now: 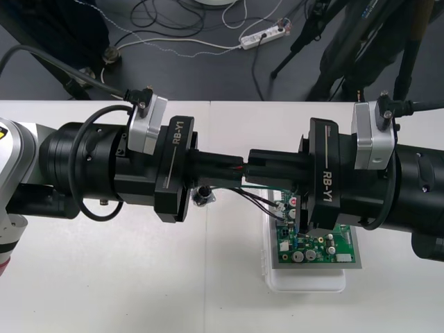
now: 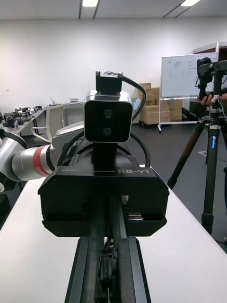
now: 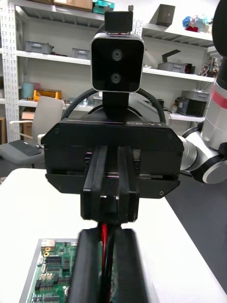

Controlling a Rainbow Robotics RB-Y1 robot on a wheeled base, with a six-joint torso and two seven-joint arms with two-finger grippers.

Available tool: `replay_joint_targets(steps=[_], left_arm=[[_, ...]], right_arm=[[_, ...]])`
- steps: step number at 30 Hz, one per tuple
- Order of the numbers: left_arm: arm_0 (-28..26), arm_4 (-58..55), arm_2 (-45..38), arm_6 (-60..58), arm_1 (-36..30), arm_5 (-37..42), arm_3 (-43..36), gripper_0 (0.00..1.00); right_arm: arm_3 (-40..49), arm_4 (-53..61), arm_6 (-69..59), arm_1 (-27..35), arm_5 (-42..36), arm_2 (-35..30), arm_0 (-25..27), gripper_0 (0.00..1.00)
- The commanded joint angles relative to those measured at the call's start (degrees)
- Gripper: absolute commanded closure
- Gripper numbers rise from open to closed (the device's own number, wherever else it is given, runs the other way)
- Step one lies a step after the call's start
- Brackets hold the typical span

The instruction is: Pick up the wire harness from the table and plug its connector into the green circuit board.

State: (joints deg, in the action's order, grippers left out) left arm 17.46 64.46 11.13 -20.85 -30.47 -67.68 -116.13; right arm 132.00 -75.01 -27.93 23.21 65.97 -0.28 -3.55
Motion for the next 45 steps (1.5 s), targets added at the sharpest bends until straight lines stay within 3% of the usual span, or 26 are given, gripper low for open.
replay_joint_targets(steps=[1,18,22,25,26,28,30,45], left_arm=[[-0.1,-1.1,-1.9,2.7,0.6,3.0,-0.3,1.00],[-0.3,-2.8,-2.5,3.0,1.0,3.0,-0.2,1.00],[-0.4,-3.1,-2.5,3.1,1.0,3.0,-0.3,1.00],[-0.4,-3.0,-2.5,3.2,1.0,3.0,-0.2,1.00],[-0.4,-3.1,-2.5,3.3,1.0,3.0,-0.2,1.00],[-0.5,-3.0,-2.5,3.4,1.0,3.0,-0.1,1.00],[-0.5,-3.1,-2.5,3.4,1.0,3.0,-0.1,1.00],[-1.0,-3.1,-3.3,4.2,0.8,3.0,-0.1,1.00]], right_arm=[[2.0,1.0,-1.7,-0.1,0.0,-1.5,-0.1,0.97],[2.0,1.2,-1.9,-0.1,0.6,-1.5,-0.1,0.97],[2.0,1.4,-2.0,-0.1,1.8,-1.7,-0.1,0.76],[2.1,2.2,-1.9,-0.1,1.8,-1.8,-0.1,0.66],[2.1,2.2,-1.8,-0.1,1.8,-1.8,-0.1,0.55],[2.1,2.4,-1.5,-0.2,1.8,-1.8,-0.1,0.15],[2.0,2.4,-1.6,-0.1,1.8,-1.8,-0.1,0.01],[1.9,2.4,-1.5,-0.2,1.8,-2.3,-0.1,0.00]])
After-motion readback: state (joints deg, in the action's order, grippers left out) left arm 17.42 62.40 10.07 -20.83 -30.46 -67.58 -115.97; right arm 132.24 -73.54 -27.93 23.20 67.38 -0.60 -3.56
